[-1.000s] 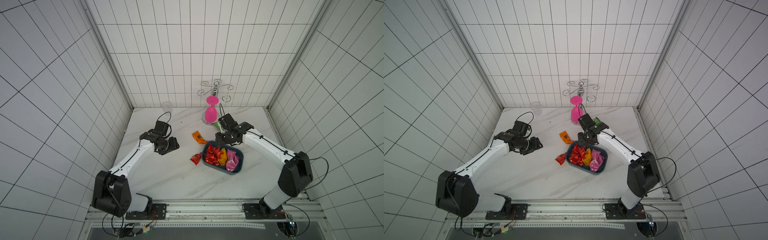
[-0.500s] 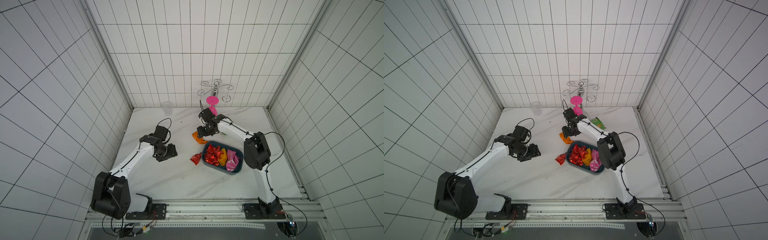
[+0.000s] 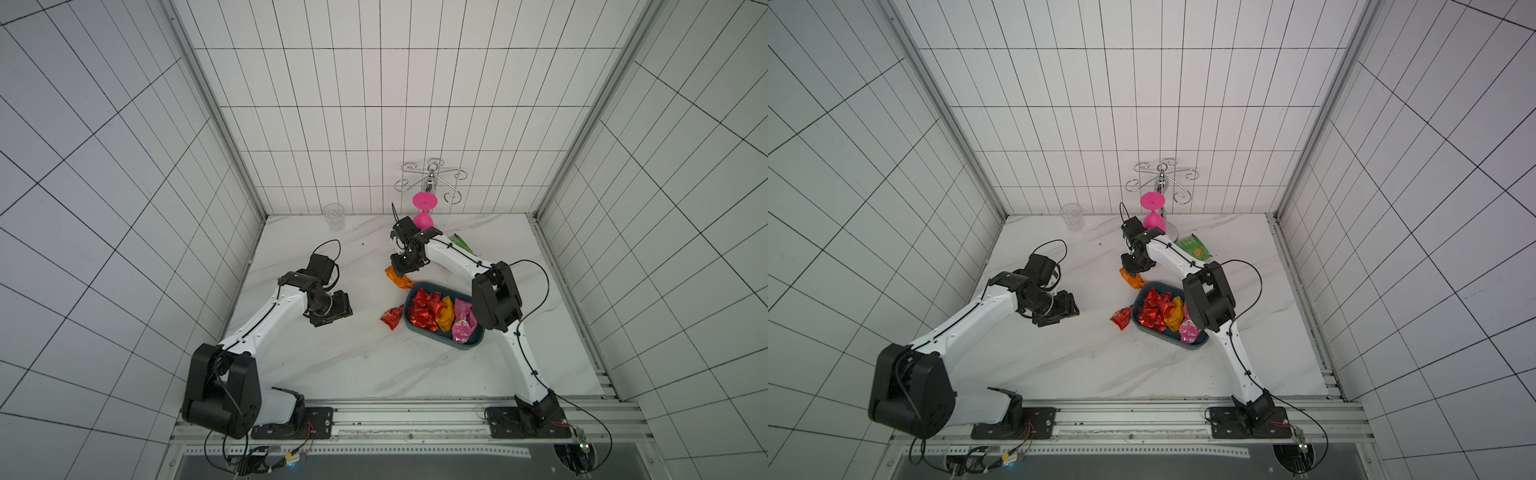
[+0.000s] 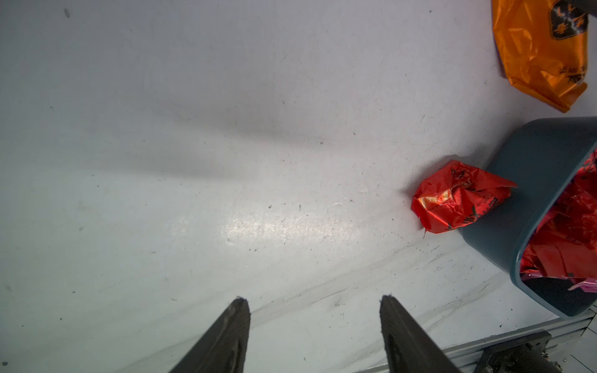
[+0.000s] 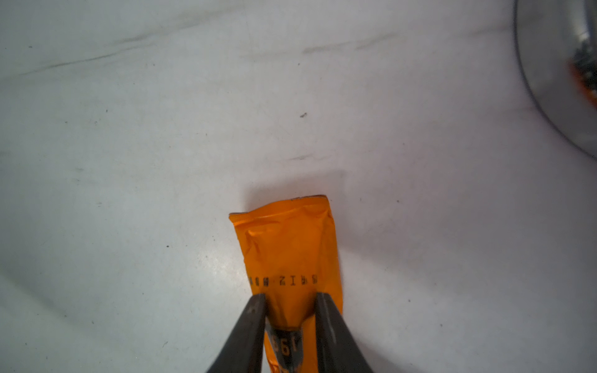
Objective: Put the tea bags into the storage box
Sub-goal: Pick up the tea bag from the center of the board, then place the tea bag in the storage box.
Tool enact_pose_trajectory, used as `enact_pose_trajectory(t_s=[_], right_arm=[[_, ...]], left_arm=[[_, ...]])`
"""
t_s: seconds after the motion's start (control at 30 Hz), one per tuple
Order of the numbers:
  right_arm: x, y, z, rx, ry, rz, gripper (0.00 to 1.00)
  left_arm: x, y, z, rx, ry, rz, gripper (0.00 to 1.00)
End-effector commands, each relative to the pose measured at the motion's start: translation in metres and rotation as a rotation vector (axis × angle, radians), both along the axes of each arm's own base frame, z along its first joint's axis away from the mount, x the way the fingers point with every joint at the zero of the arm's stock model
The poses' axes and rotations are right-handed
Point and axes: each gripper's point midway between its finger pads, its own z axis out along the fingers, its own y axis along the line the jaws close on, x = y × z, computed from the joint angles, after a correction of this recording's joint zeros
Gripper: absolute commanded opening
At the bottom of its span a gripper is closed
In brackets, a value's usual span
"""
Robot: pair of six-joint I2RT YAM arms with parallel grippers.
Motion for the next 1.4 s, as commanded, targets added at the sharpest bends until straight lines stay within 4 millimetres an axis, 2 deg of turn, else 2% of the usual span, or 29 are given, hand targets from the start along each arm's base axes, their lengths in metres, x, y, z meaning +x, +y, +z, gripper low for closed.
enact_pose_trajectory(t_s=[0.0, 0.23, 0.37, 0.43, 0.53, 0.63, 0.8, 0.9, 1.03, 1.17, 1.37], right_arm=[[-0.014, -0.003, 0.0, -0.015, 0.033, 0.017, 0.3], [-0.014, 0.003, 0.006, 0.021, 0.032, 0.019, 0.01], [-0.009, 0.008, 0.021, 0.053, 0.004, 0.015, 0.0], [-0.007, 0.011, 0.035, 0.08, -0.011, 0.013, 0.0], [-0.006, 0.019, 0.065, 0.148, -0.042, 0.01, 0.0], [-0.005, 0.023, 0.104, 0.222, -0.092, 0.001, 0.0], [-0.01, 0.014, 0.158, 0.295, -0.186, -0.017, 0.0], [-0.017, -0.005, 0.176, 0.284, -0.223, -0.053, 0.0], [-0.036, -0.043, 0.182, 0.256, -0.227, -0.137, 0.0], [-0.063, -0.084, 0.175, 0.207, -0.225, -0.207, 0.0], [-0.105, -0.158, 0.153, 0.147, -0.211, -0.366, 0.0]], left_arm=[[0.003, 0.001, 0.0, -0.002, -0.01, 0.006, 0.67], [0.002, 0.002, 0.004, 0.003, -0.018, 0.009, 0.67], [0.001, 0.004, 0.007, 0.009, -0.025, 0.01, 0.68], [0.001, 0.005, 0.008, 0.014, -0.032, 0.012, 0.67], [0.001, 0.006, 0.011, 0.019, -0.041, 0.011, 0.67], [0.004, 0.006, 0.013, 0.022, -0.048, 0.011, 0.67], [0.011, 0.005, 0.016, 0.025, -0.065, 0.005, 0.67], [0.016, 0.005, 0.018, 0.035, -0.079, -0.007, 0.67], [0.022, 0.002, 0.019, 0.039, -0.084, -0.024, 0.67], [0.03, -0.008, 0.018, 0.044, -0.093, -0.053, 0.67], [0.043, -0.028, 0.018, 0.043, -0.099, -0.088, 0.68]])
